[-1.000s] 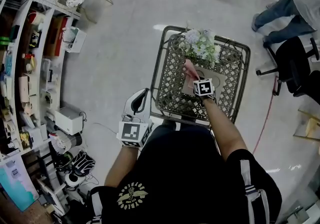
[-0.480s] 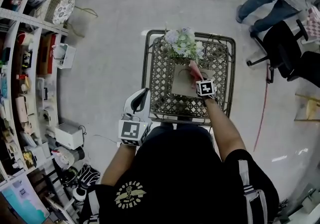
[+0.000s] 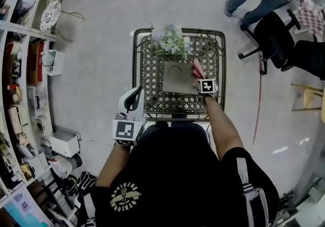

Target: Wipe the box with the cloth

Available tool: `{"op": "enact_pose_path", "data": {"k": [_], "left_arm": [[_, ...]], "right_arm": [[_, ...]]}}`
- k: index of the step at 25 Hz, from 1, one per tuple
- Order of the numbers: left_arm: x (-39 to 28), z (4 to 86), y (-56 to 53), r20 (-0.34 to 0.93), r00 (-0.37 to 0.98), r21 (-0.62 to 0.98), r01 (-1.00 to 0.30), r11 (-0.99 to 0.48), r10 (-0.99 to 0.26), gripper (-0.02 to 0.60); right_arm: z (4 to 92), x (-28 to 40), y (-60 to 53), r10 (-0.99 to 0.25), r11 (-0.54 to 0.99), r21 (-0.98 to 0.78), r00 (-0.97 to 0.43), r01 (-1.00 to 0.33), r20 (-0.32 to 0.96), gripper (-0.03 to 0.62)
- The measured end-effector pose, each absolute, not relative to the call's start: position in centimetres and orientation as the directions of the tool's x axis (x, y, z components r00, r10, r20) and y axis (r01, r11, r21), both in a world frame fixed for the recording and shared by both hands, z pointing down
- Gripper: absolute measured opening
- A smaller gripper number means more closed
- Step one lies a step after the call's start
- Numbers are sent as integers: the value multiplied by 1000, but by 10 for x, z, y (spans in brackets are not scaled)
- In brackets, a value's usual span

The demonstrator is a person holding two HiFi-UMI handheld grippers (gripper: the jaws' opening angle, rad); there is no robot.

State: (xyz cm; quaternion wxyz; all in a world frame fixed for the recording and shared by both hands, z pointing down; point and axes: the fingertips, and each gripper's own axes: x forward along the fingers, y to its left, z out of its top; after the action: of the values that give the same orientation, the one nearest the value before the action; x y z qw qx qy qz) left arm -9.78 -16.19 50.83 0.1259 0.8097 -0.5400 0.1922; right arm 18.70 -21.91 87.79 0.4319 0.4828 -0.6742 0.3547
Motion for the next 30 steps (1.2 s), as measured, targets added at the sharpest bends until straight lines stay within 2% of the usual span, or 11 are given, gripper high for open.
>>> {"op": "enact_pose_path", "data": {"k": [3, 6, 11, 16, 19, 23, 30], "left_arm": [[-100, 506, -161, 436, 340, -24, -921, -388, -833, 0], [-104, 508, -159, 436, 347, -44, -913, -405, -830, 0], [-116, 509, -155, 391, 347, 28, -930, -366, -852, 0], [-123, 520, -143, 419, 356, 20, -923, -383, -835, 0], [-137, 523, -129, 453, 341, 9, -925, -379, -824, 0], [-160, 521, -117, 460, 312, 1, -936, -351, -831, 0], [-163, 520, -110, 461, 333, 13, -929, -369, -823, 0]], "right_arm": [[874, 188, -215, -355, 269, -61, -158, -961, 921, 17], [854, 169, -211, -382, 324, -79, -207, -943, 901, 17], [817, 90, -194, -394, 346, -262, -393, -901, 831, 17], [817, 1, -170, -300, 405, -389, -522, -827, 798, 17], [837, -28, -163, -246, 443, -369, -506, -817, 827, 17], [868, -30, -154, -199, 420, -333, -443, -844, 874, 17], [879, -9, -153, -228, 385, -285, -390, -878, 892, 17]]}}
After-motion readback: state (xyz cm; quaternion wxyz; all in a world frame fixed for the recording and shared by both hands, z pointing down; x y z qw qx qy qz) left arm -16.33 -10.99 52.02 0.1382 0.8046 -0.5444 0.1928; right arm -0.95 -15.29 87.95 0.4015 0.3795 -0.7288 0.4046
